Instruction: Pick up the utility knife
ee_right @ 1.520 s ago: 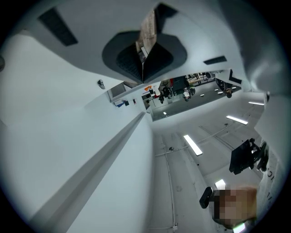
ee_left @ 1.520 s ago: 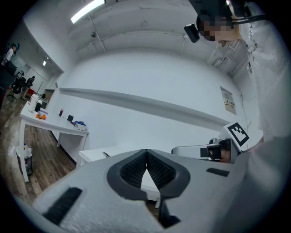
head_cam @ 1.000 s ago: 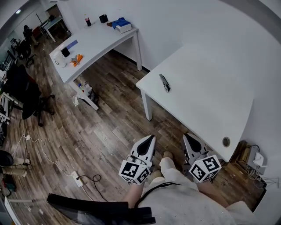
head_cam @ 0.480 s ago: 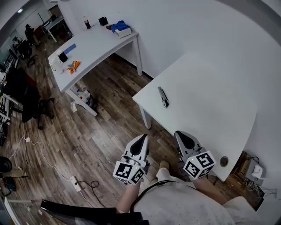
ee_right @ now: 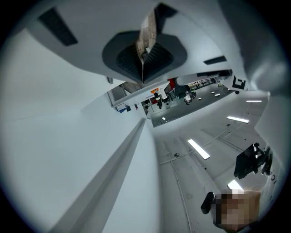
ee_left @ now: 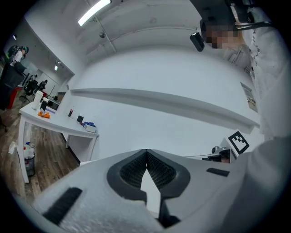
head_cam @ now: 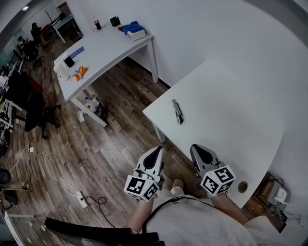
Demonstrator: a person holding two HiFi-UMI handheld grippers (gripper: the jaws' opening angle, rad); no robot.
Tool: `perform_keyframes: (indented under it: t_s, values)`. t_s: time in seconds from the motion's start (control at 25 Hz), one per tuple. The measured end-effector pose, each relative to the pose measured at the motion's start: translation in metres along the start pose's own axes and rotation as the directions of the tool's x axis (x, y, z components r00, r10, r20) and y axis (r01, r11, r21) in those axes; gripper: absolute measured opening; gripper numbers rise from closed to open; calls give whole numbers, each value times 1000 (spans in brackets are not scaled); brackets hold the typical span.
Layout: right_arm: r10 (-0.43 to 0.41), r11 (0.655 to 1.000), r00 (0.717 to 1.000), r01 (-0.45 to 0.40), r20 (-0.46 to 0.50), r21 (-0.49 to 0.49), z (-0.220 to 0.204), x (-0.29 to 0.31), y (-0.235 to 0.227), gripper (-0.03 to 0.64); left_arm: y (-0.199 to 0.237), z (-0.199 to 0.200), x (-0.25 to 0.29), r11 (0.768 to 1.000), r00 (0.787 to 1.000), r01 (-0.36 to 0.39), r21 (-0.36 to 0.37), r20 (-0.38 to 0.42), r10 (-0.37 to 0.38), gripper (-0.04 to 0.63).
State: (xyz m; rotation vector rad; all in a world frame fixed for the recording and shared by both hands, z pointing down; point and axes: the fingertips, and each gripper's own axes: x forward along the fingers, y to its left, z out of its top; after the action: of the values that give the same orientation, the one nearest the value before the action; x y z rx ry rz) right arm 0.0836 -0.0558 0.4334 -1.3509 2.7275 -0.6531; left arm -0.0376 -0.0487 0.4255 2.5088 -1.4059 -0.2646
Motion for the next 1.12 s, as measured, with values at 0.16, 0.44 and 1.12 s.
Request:
perform_keyframes:
  t_s: [0.16, 0.44, 1.12]
  values:
    - [22, 1000, 1000, -22, -14, 1, -1, 6, -2, 8, -3, -1, 9, 1000, 1000, -1, -4, 5, 1, 6]
    - [22, 1000, 1000, -22, -18, 9, 1, 19, -11, 8, 6, -6, 21, 1000, 1000, 5, -5, -11, -5, 6]
    - [-27, 999, 993, 25, -114, -27, 14, 101, -58, 9, 68, 9, 107, 999, 999, 48, -24, -20, -49, 6]
